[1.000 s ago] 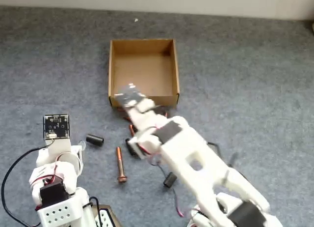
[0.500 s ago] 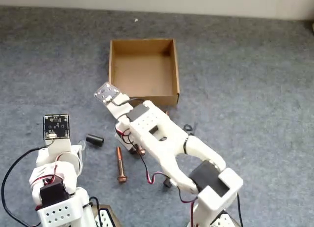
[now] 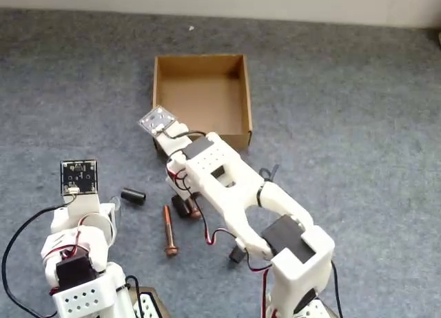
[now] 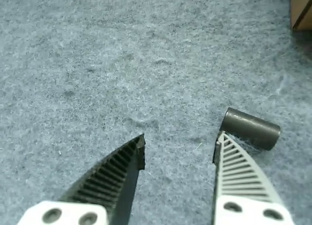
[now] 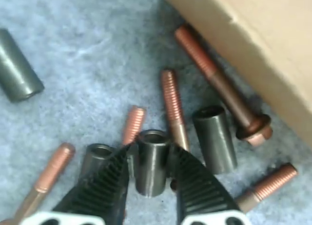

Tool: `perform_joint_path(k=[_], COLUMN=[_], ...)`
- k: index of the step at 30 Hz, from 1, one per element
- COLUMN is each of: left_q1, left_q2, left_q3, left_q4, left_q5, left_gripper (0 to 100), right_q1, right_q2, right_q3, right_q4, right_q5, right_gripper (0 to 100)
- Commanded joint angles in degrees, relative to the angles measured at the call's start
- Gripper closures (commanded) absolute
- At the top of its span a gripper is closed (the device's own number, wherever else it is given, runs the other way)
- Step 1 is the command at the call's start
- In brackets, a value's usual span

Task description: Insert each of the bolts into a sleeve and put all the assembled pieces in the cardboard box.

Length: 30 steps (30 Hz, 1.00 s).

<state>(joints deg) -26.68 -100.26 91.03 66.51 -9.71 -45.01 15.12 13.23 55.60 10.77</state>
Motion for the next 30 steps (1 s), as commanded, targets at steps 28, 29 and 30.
perform_joint_path(k=[28,29,30], left_q1=[-0.48,-0.48,-0.48], left_q2=[-0.31,-0.31,-0.31], left_q3=[0.13,0.13,0.22], left_q4=[-1.05,-1.05,-1.05], left_q5=[-0.53,-0.53,-0.53], left_gripper=[75,75,75], right_q1=[1.54,1.54,1.54], right_q2=[-11.21,-10.51,-9.89], right_q3=[12.09,12.09,12.09], right_q4=[0.57,0.66,0.75], right_q5=[0.44,0.44,0.44], right_gripper=[90.2,87.9,86.9])
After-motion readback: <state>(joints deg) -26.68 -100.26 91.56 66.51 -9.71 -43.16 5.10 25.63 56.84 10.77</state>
